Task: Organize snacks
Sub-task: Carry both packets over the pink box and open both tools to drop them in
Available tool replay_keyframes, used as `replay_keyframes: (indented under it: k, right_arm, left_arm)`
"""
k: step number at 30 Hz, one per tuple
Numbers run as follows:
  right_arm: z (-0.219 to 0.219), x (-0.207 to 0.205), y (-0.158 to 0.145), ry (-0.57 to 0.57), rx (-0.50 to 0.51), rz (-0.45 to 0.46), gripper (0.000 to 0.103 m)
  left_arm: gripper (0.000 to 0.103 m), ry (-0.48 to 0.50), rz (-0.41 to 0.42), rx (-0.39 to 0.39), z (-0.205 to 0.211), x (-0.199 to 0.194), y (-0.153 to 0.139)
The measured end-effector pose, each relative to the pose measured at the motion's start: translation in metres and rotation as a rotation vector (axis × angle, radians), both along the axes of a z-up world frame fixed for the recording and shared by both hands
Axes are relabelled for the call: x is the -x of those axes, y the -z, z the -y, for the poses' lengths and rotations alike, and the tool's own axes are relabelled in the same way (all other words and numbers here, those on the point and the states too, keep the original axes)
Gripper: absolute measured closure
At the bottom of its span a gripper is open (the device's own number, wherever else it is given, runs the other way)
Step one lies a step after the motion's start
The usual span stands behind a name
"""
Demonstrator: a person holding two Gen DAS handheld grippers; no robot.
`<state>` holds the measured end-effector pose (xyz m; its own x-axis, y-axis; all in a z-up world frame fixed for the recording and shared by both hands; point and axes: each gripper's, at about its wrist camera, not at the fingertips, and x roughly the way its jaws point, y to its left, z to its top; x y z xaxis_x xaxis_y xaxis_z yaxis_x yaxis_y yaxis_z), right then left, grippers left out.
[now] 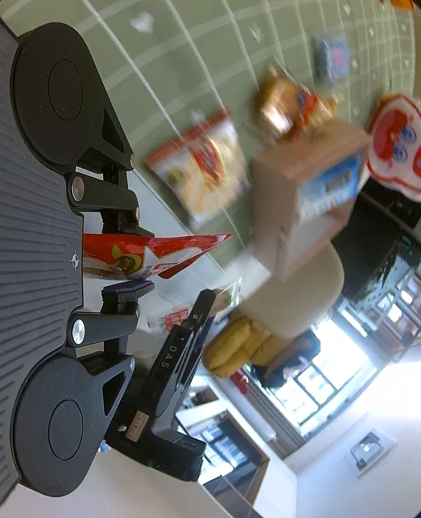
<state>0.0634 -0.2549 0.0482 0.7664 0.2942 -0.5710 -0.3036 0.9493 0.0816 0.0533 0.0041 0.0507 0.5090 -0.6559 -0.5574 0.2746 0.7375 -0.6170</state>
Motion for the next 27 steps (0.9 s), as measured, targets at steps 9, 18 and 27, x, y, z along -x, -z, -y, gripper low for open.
replay_keyframes:
  k: [9, 18, 27]
  right_arm:
    - [0.002, -0.053, -0.114, -0.019, -0.017, 0.245, 0.065]
    - [0.004, -0.128, -0.146, 0.062, -0.004, 0.270, 0.065]
    - [-0.035, -0.186, -0.079, -0.025, 0.006, 0.092, 0.065]
  left_arm:
    - [0.074, -0.132, 0.255, 0.049, -0.004, -0.096, -0.094]
    - [0.074, -0.237, 0.129, 0.105, 0.001, -0.231, -0.053]
    - [0.069, -0.258, 0.116, 0.102, -0.030, -0.252, -0.009]
